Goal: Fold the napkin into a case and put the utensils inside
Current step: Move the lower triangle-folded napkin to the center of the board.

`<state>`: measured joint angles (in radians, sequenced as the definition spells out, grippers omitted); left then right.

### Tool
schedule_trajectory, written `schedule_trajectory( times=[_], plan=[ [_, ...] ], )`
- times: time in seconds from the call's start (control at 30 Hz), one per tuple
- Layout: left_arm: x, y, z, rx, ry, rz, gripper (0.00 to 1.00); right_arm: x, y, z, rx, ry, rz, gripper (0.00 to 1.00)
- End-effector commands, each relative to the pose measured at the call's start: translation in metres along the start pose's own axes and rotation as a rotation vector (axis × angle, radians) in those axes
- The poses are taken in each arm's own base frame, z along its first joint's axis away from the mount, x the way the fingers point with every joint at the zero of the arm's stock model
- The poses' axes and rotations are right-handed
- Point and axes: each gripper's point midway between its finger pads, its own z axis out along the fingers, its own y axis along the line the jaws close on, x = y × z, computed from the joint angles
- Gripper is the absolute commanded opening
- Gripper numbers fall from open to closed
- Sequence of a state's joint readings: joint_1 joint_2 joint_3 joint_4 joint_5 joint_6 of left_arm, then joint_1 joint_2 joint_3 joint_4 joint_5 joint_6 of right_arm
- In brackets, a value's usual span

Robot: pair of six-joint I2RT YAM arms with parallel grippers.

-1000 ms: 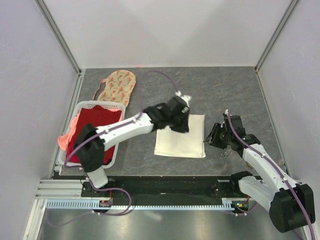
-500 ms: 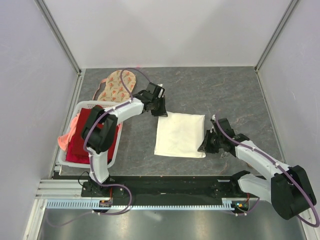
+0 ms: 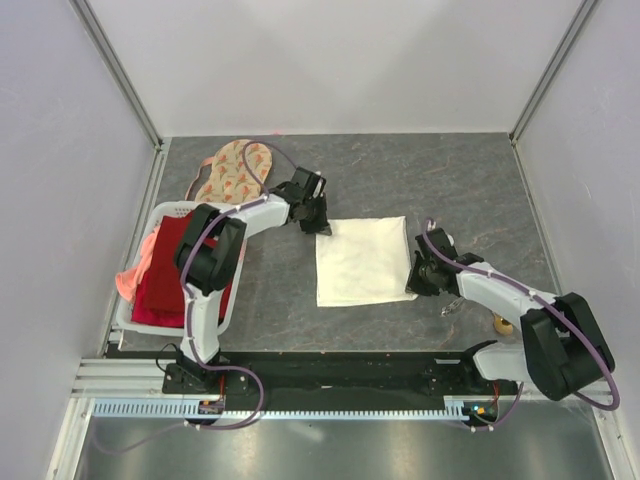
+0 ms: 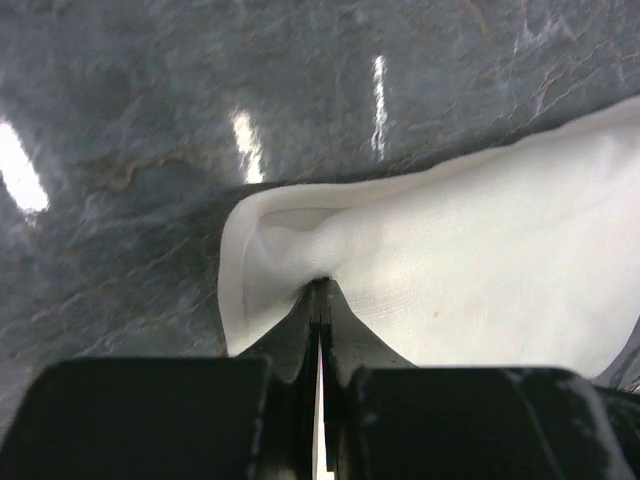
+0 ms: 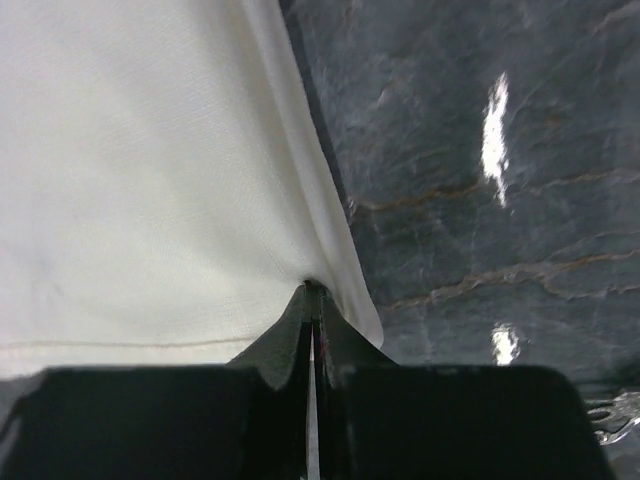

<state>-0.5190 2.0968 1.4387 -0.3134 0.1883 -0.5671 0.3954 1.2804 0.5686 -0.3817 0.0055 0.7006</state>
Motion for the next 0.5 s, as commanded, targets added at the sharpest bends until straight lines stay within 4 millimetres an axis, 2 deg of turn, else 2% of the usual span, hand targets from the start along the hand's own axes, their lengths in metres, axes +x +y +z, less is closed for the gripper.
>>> schedule_trajectory(
  times=[0.0,0.03,0.07,0.1,0.13,0.17,0.2,0.23,0.3,0.33,0.37,0.43,0.47],
  plan=[
    [0.043,0.031,-0.026,-0.082,0.051,-0.044,0.02,-0.018,-0.033,0.009,0.2,-0.058,-0.065,0.05],
    [0.047,0.031,-0.034,-0.078,0.042,-0.05,0.02,-0.019,-0.034,0.008,0.206,-0.056,-0.073,0.05],
    [0.041,0.024,-0.05,-0.049,0.003,-0.044,0.02,-0.022,-0.031,0.007,0.197,-0.056,-0.107,0.08],
    [0.053,0.027,-0.057,-0.045,0.019,-0.043,0.02,-0.024,-0.027,0.006,0.179,-0.06,-0.131,0.1],
    [0.055,0.025,-0.064,-0.034,0.014,-0.043,0.02,-0.026,-0.023,0.003,0.168,-0.068,-0.153,0.12],
    [0.055,0.023,-0.071,-0.019,0.004,-0.035,0.03,-0.031,-0.019,-0.001,0.155,-0.085,-0.197,0.18],
    [0.052,0.014,-0.09,0.017,-0.028,-0.026,0.05,-0.035,-0.01,-0.009,0.138,-0.119,-0.234,0.23],
    [0.05,0.009,-0.098,0.034,-0.042,-0.017,0.1,-0.038,-0.01,-0.014,0.158,-0.135,-0.261,0.27],
    [0.041,-0.008,-0.125,0.093,-0.084,0.004,0.16,-0.047,0.007,-0.03,0.131,-0.185,-0.318,0.37],
    [0.038,-0.013,-0.135,0.109,-0.099,0.015,0.2,-0.045,0.008,-0.035,0.14,-0.179,-0.342,0.41],
    [0.035,-0.016,-0.144,0.122,-0.114,0.02,0.22,-0.054,0.016,-0.044,0.14,-0.21,-0.357,0.47],
    [0.029,-0.025,-0.167,0.146,-0.156,0.036,0.27,-0.05,0.025,-0.054,0.135,-0.211,-0.41,0.54],
    [0.028,-0.027,-0.173,0.156,-0.166,0.041,0.28,-0.053,0.035,-0.06,0.109,-0.221,-0.424,0.6]
  ],
)
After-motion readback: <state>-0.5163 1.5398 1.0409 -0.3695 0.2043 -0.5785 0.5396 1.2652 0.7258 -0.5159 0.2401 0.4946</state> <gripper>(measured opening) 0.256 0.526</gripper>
